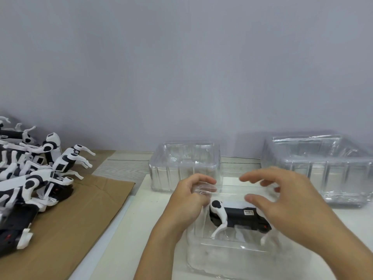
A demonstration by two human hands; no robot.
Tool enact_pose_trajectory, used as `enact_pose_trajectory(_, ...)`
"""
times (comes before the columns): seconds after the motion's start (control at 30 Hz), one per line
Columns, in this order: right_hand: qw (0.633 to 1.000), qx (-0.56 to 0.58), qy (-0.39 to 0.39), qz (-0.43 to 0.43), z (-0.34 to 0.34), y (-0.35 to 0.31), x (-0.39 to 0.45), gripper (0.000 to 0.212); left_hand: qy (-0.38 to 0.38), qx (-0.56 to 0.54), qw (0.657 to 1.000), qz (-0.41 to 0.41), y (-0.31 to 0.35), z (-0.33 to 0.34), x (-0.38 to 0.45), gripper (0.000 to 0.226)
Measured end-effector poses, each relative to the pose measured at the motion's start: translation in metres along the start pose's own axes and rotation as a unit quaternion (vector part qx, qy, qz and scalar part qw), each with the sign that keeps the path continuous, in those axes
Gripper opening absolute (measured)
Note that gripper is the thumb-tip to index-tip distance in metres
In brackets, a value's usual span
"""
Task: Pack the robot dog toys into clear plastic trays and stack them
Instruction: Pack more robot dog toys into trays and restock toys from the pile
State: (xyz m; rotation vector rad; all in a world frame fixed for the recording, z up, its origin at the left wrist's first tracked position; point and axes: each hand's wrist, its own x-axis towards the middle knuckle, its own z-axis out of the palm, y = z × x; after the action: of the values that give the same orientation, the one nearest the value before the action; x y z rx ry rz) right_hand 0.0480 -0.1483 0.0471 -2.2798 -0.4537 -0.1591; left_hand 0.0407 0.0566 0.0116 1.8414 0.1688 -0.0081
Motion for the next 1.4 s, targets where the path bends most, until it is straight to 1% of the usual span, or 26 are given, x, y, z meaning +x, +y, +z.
enact_pose_trajectory(0.17, 0.999, 0.004, 0.012, 0.036, -0.009, 0.021, 0.001, 0.027, 0.069, -0.013, 0.998, 0.007, 0.000, -0.008, 0.002, 0.051)
enact_pose_trajectory(0.23, 0.999, 0.003, 0.007, 0.043, -0.005, 0.024, 0.002, 0.029, 0.087, 0.002, 0.996, 0.020, 0.001, -0.012, 0.000, 0.048)
enact_pose_trajectory(0.33, 0.999, -0.004, -0.001, 0.053, 0.002, 0.027, 0.004, 0.029, 0.105, 0.068, 0.990, 0.061, 0.004, -0.017, -0.002, 0.041)
enact_pose_trajectory(0.4, 0.998, -0.002, 0.003, 0.058, 0.005, 0.028, 0.005, 0.028, 0.126, 0.137, 0.977, 0.102, 0.007, -0.019, -0.003, 0.035)
enact_pose_trajectory(0.47, 0.998, -0.001, 0.006, 0.059, 0.006, 0.028, 0.005, 0.028, 0.139, 0.182, 0.962, 0.149, 0.014, -0.018, -0.005, 0.029)
enact_pose_trajectory(0.53, 0.998, 0.003, 0.008, 0.058, 0.007, 0.029, 0.005, 0.028, 0.123, 0.196, 0.953, 0.194, 0.026, -0.011, -0.008, 0.024)
enact_pose_trajectory(0.6, 0.998, 0.007, 0.010, 0.057, 0.008, 0.029, 0.005, 0.028, 0.065, 0.211, 0.951, 0.217, 0.036, 0.001, -0.012, 0.017)
enact_pose_trajectory(0.63, 0.998, 0.008, 0.011, 0.058, 0.008, 0.029, 0.006, 0.028, 0.023, 0.220, 0.952, 0.213, 0.039, 0.008, -0.014, 0.016)
enact_pose_trajectory(0.7, 0.998, 0.011, 0.012, 0.059, 0.008, 0.029, 0.006, 0.027, -0.061, 0.231, 0.955, 0.178, 0.042, 0.020, -0.017, 0.022)
enact_pose_trajectory(0.77, 0.998, 0.016, 0.012, 0.061, 0.008, 0.029, 0.005, 0.027, -0.105, 0.252, 0.950, 0.149, 0.040, 0.027, -0.018, 0.031)
enact_pose_trajectory(0.83, 0.998, 0.018, 0.011, 0.060, 0.009, 0.029, 0.005, 0.028, -0.109, 0.271, 0.946, 0.139, 0.037, 0.030, -0.017, 0.033)
enact_pose_trajectory(0.93, 0.998, 0.020, 0.014, 0.061, 0.010, 0.029, 0.004, 0.026, -0.088, 0.277, 0.947, 0.136, 0.036, 0.033, -0.015, 0.027)
enact_pose_trajectory(1.07, 0.998, 0.018, 0.016, 0.063, 0.011, 0.030, 0.005, 0.026, -0.063, 0.284, 0.946, 0.144, 0.035, 0.038, -0.014, 0.027)
enact_pose_trajectory(1.4, 0.998, 0.017, 0.009, 0.054, 0.011, 0.029, 0.004, 0.029, -0.021, 0.313, 0.937, 0.156, 0.035, 0.046, -0.013, 0.036)
